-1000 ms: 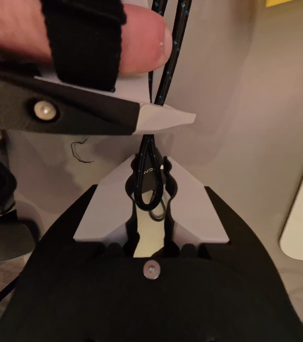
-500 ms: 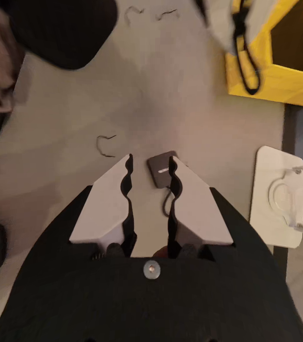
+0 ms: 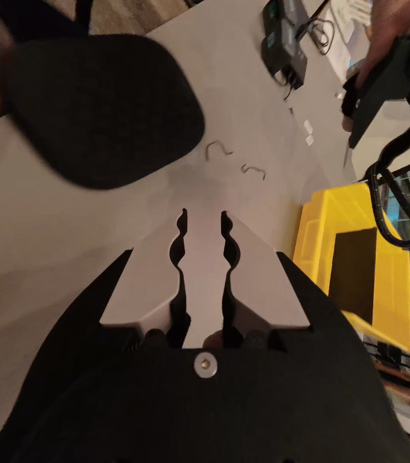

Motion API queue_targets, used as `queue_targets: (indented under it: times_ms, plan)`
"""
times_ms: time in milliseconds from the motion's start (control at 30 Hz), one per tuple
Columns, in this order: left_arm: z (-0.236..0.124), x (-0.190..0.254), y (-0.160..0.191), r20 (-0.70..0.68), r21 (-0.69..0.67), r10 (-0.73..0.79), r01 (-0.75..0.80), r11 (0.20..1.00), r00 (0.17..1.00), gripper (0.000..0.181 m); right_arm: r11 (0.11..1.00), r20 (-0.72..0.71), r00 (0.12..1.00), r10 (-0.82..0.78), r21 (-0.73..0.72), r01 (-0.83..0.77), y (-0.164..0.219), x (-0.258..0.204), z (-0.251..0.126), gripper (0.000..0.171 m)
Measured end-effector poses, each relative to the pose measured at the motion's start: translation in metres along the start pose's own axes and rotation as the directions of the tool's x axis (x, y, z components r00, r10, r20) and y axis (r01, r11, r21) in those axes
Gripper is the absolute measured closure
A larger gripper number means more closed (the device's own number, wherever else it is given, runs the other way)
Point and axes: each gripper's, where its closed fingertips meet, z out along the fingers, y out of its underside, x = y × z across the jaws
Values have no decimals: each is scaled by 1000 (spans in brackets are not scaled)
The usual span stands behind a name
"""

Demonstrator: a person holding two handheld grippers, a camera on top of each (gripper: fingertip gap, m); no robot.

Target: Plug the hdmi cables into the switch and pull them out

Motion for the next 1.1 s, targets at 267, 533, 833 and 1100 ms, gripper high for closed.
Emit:
queue_targets:
  times_ms: [267,533,833,1100]
  plan:
    - [-6,-13,53,49,-7,-142,142,990,989,175,993,151,989,3,117,-21,-17,41,78,156]
    - [-4,-12,58,35,20,-175,174,985,984,175,996,333,943,16,75,-43,-23,28,81,138]
    - [-13,-15,69,49,2,-178,178,984,983,175,993,365,924,-112,85,86,-20,45,126,150]
    - [-15,-20,81,57,2,-186,186,983,981,175,977,471,858,-205,148,153,-21,39,152,151]
